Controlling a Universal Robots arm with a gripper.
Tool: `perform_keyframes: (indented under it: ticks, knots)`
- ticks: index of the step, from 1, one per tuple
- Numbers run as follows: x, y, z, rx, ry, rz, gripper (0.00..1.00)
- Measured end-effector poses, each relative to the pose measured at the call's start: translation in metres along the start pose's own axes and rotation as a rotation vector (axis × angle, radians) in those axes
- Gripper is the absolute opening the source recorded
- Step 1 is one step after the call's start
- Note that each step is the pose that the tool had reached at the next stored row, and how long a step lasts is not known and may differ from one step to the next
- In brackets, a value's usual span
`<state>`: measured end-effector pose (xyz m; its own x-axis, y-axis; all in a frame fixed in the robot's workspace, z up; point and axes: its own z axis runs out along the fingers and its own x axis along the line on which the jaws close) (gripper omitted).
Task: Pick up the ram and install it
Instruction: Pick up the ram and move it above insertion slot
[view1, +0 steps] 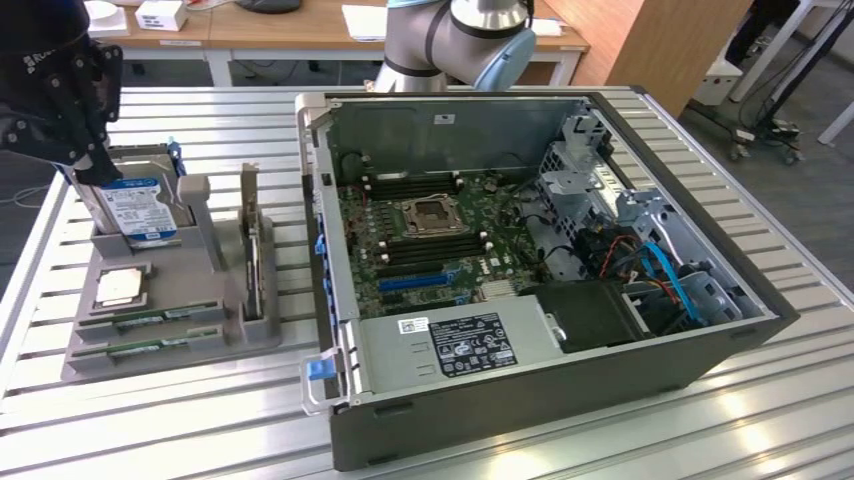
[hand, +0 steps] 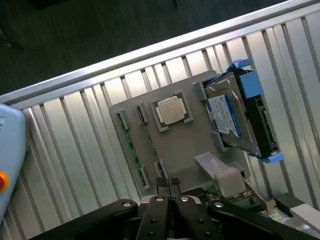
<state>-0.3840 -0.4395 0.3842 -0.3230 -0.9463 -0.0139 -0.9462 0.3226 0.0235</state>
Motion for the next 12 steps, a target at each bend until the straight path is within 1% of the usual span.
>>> perform_keyframes:
  ticks: [7, 12]
  knots:
    - [0.0, 0.0, 0.0003, -0.0017, 0.003, -0.126, 0.1]
    - [0.0, 0.0, 0.0004, -0.0025, 0.0043, -0.18, 0.1]
